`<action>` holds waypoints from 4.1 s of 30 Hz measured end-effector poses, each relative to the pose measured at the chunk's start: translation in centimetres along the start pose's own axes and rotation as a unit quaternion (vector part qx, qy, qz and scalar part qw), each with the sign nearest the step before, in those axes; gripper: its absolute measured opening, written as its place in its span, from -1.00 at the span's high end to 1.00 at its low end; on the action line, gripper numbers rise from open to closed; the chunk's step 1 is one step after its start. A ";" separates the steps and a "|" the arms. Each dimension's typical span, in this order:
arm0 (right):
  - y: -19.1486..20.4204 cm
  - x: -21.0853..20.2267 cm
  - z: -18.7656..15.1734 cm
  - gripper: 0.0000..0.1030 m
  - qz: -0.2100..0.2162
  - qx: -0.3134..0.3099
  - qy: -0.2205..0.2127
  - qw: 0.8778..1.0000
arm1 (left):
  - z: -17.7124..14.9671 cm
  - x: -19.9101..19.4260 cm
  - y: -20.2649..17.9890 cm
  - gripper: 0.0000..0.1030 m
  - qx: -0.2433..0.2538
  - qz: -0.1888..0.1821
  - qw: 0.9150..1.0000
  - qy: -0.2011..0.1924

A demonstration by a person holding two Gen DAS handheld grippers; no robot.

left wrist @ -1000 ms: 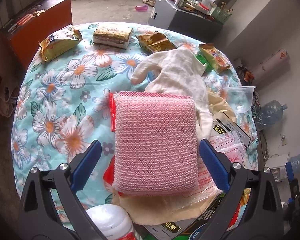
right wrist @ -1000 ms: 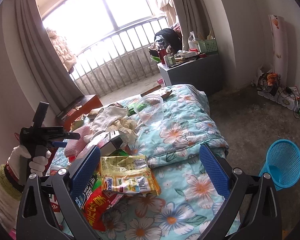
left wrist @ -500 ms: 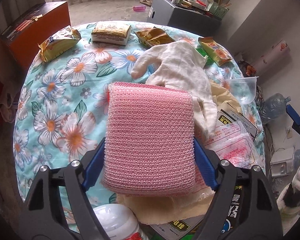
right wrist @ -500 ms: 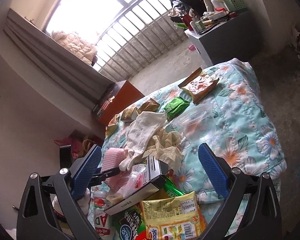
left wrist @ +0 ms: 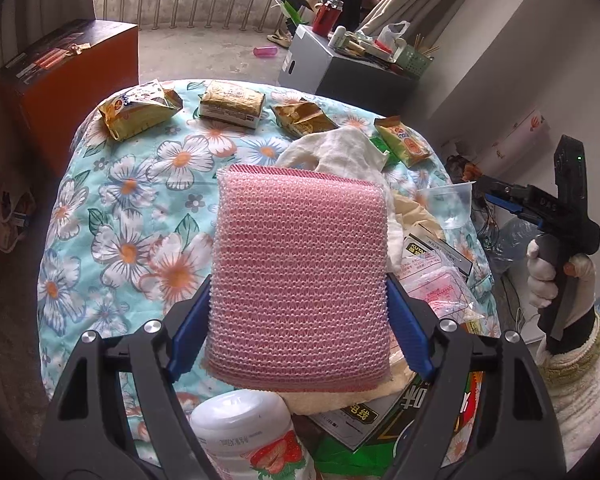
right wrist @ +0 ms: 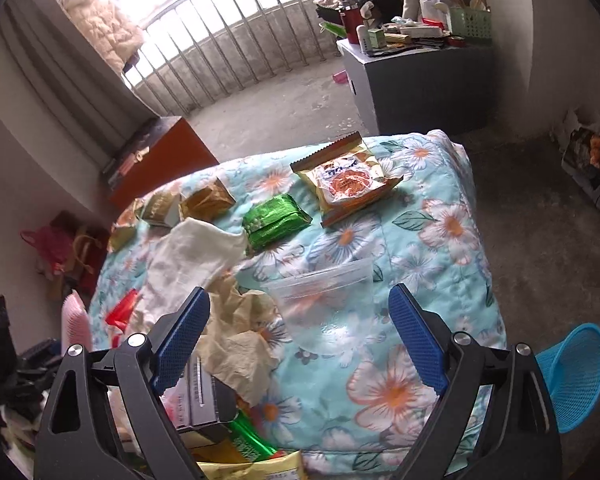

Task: Collect trash
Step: 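Grasp the pink scrubber pad with the left tool while the right tool grasps the clear plastic bowl, then carry the scrubber and bowl in both tools over the blue wastebasket, then open the left tool dropping the scrubber while the right tool drops the bowl into the basket, then move both open tools back over the trash on the bed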

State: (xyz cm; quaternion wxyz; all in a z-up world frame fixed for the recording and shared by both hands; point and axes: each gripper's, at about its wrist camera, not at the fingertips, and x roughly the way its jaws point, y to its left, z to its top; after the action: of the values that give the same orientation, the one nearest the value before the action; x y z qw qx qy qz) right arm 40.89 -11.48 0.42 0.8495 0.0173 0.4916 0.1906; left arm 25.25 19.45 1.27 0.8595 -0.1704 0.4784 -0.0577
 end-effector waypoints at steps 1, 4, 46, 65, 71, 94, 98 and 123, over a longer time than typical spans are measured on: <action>0.4 0.6 0.0 -0.71 -0.022 -0.027 0.004 0.999 | -0.1 -0.1 0.2 -0.49 -0.001 -0.001 1.000 0.000; 1.7 2.6 -0.2 -0.71 -0.062 -0.104 0.021 0.992 | -0.2 -0.4 0.6 -0.49 -0.006 -0.007 1.000 -0.003; -8.3 -21.1 -12.9 -0.43 -0.031 0.023 -0.113 0.993 | -2.6 -1.9 -19.3 -0.49 0.112 -0.102 0.987 0.044; -36.4 -16.9 -28.0 -0.43 -0.141 0.303 -0.054 0.941 | -8.0 25.9 -55.3 -0.49 0.276 -0.124 0.915 0.267; -43.5 -11.6 -28.3 -0.58 -0.181 0.333 -0.037 0.925 | -10.8 34.8 -61.7 -0.64 0.269 -0.118 0.911 0.289; -36.1 -21.4 -28.7 -0.85 -0.220 0.257 -0.200 0.920 | -3.0 14.1 -51.3 -0.67 0.335 -0.222 0.909 0.105; -30.4 -24.7 -26.5 -0.86 -0.180 0.205 -0.244 0.931 | 0.5 6.3 -42.8 -0.67 0.293 -0.218 0.930 0.045; -5.7 -8.1 -21.9 -0.75 0.195 0.273 0.008 0.942 | -3.1 -8.5 -3.7 -0.67 0.044 -0.125 0.987 -0.088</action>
State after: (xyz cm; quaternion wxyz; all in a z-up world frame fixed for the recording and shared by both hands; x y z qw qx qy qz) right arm 20.60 -22.98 -5.37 0.7543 0.3426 0.5186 0.2114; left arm 18.27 17.46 7.90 0.8910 -0.1954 0.3728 -0.1701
